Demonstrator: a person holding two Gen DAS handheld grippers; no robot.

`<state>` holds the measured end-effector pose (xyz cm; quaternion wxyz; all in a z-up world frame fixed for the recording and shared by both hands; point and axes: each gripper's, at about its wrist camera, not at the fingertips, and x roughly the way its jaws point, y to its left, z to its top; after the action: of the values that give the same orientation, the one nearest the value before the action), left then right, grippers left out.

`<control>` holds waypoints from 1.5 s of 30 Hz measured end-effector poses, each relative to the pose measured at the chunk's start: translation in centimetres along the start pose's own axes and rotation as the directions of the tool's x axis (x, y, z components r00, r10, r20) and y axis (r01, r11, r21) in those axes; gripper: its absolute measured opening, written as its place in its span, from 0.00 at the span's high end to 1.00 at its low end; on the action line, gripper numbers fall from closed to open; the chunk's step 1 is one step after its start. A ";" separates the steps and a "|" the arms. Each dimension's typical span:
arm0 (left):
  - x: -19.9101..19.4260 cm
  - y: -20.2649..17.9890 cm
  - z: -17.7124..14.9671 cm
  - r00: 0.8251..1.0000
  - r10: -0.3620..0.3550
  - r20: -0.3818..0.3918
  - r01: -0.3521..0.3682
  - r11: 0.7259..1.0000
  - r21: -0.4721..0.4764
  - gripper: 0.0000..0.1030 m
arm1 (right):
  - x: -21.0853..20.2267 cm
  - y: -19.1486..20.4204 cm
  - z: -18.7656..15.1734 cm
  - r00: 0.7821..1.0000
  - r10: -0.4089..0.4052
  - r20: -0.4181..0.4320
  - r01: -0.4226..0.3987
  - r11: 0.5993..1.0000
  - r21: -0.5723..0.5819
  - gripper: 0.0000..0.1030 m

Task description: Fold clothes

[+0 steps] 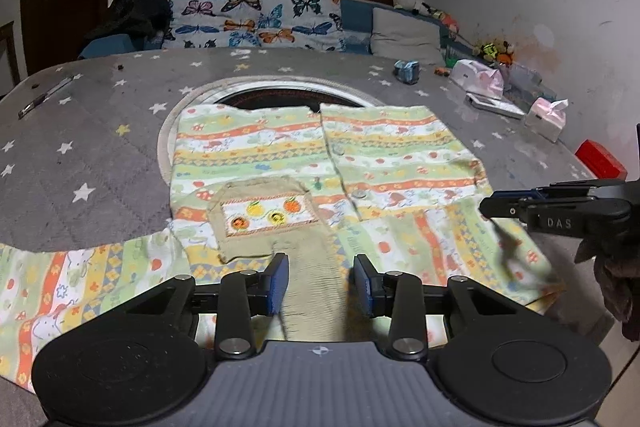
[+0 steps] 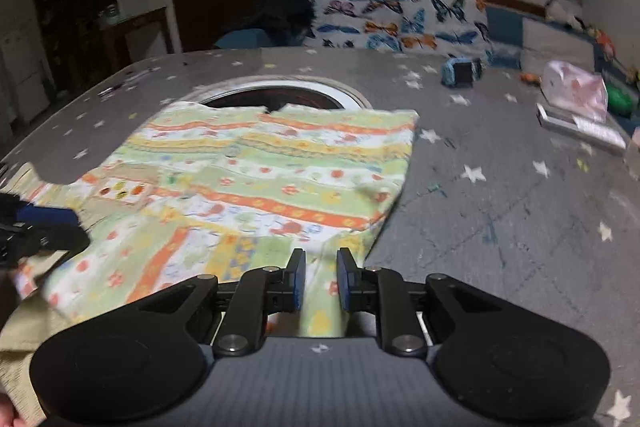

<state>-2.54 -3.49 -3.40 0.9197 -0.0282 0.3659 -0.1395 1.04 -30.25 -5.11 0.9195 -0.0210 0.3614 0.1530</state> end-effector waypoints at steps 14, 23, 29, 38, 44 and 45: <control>-2.0 1.9 -1.0 0.999 0.040 0.018 -0.039 0.998 -0.052 0.63 | -2.5 6.1 0.3 0.985 0.170 0.029 -0.166 0.979 -0.116 0.77; -6.4 7.8 -2.4 0.972 0.228 0.050 -0.213 0.954 -0.212 0.63 | -0.3 12.0 -0.6 0.962 0.272 -0.033 -0.271 0.930 -0.246 0.75; -8.4 13.0 -3.9 0.912 0.409 0.017 -0.381 0.862 -0.336 0.61 | -0.5 12.4 -0.8 0.963 0.269 -0.028 -0.267 0.927 -0.265 0.74; -9.3 18.8 -4.7 0.798 0.602 -0.034 -0.552 0.705 -0.446 0.59 | 0.0 12.4 -1.1 0.963 0.265 -0.052 -0.269 0.924 -0.270 0.72; -8.8 21.0 -4.7 0.788 0.612 -0.064 -0.564 0.677 -0.473 0.61 | -0.3 12.3 -1.1 0.964 0.260 -0.051 -0.265 0.928 -0.261 0.71; -8.7 21.3 -4.8 0.793 0.606 -0.067 -0.559 0.678 -0.478 0.61 | -0.3 12.3 -1.1 0.964 0.260 -0.049 -0.264 0.929 -0.259 0.71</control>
<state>-6.81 19.56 -4.35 0.8964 -0.1411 0.3332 0.2561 -3.54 -18.78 -4.81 0.8773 -0.0957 0.3439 0.3209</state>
